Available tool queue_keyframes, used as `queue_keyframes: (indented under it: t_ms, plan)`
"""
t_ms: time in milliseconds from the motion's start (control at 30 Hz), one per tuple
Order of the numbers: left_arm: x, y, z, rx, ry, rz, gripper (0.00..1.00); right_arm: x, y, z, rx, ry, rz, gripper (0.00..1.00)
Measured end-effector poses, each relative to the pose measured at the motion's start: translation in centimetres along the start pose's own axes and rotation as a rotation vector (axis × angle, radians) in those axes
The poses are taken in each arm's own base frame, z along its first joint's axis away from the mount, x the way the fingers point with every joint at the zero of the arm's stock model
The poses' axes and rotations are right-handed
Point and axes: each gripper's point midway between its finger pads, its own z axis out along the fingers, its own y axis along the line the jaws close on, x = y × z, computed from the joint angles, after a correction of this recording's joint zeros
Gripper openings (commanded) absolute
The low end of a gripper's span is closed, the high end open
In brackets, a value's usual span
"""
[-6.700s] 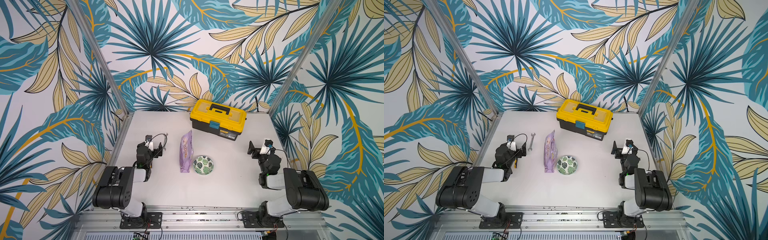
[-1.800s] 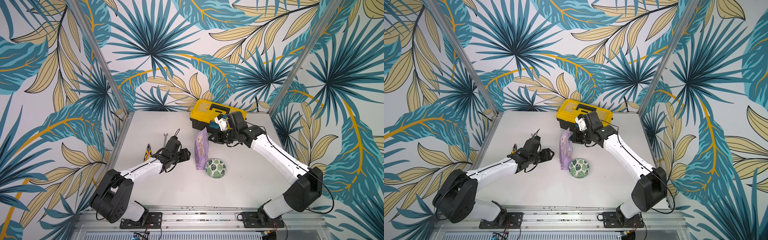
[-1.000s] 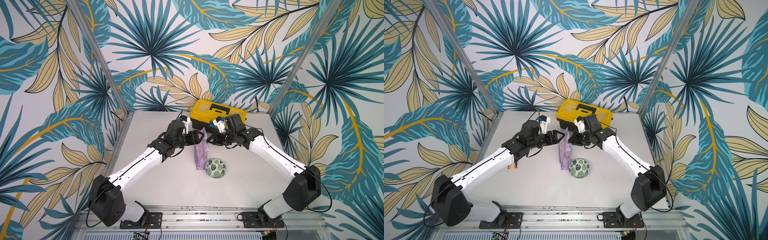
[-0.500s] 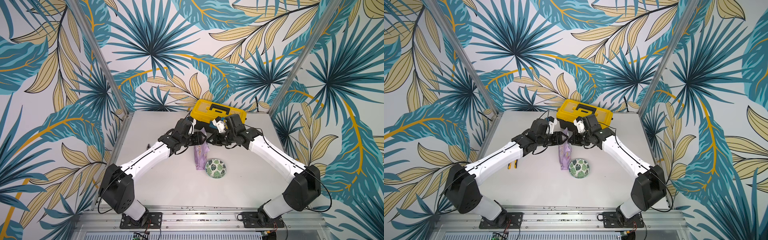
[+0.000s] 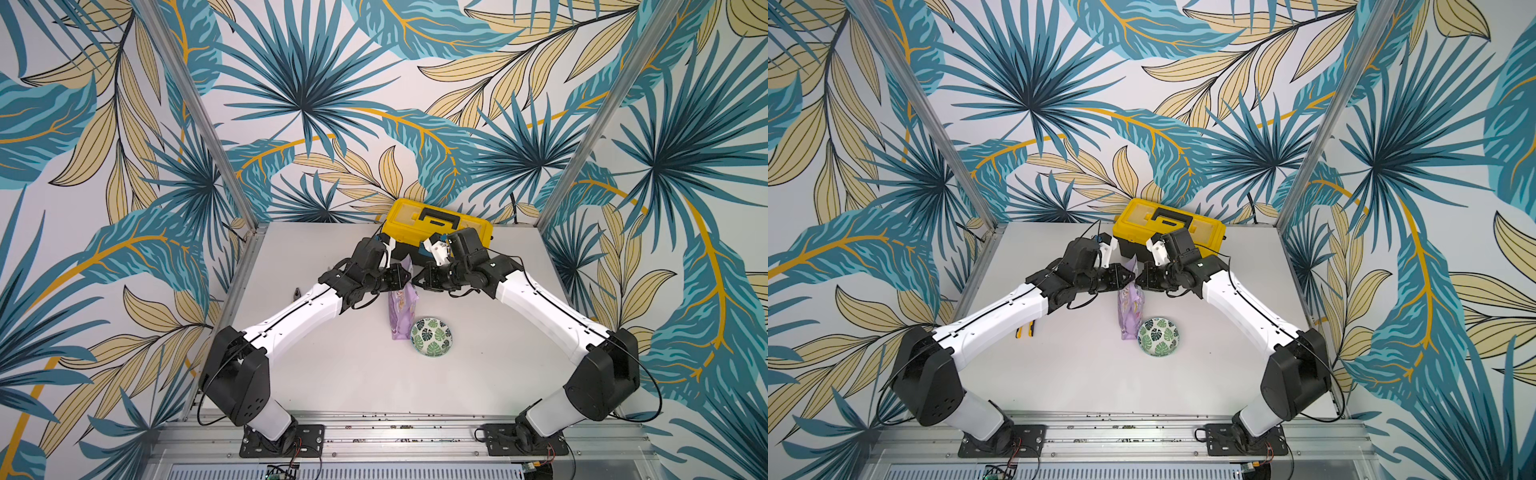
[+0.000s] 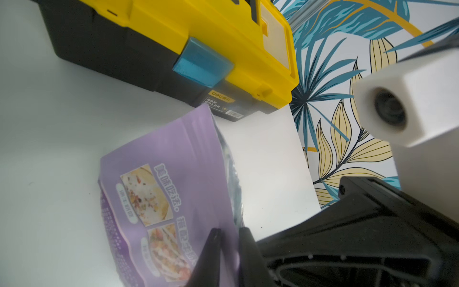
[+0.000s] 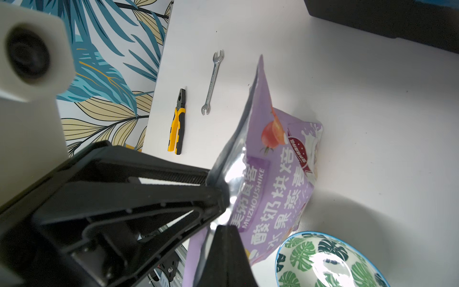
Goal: Pour the oats into the breakfast bowl
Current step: Open the oats bag at the center of the board.
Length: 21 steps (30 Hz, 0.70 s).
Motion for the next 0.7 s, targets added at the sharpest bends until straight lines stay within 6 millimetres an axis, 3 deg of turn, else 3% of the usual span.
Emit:
queue_keyframes:
  t_ms: [167, 367, 433, 700]
  plan:
    - [0.14, 0.06, -0.28, 0.002, -0.011, -0.008, 0.01, 0.02, 0.18, 0.03, 0.001, -0.001, -0.008, 0.01]
    - [0.17, 0.16, -0.44, 0.003, -0.021, -0.017, 0.00, 0.03, 0.18, 0.03, 0.000, -0.001, 0.001, 0.30]
    - [0.20, 0.20, -0.43, 0.003, -0.022, -0.020, 0.00, 0.01, 0.25, 0.02, -0.005, 0.000, 0.002, 0.35]
    - [0.14, 0.21, -0.29, 0.012, -0.033, -0.033, 0.00, -0.69, 0.53, -0.04, -0.022, -0.022, 0.018, 0.37]
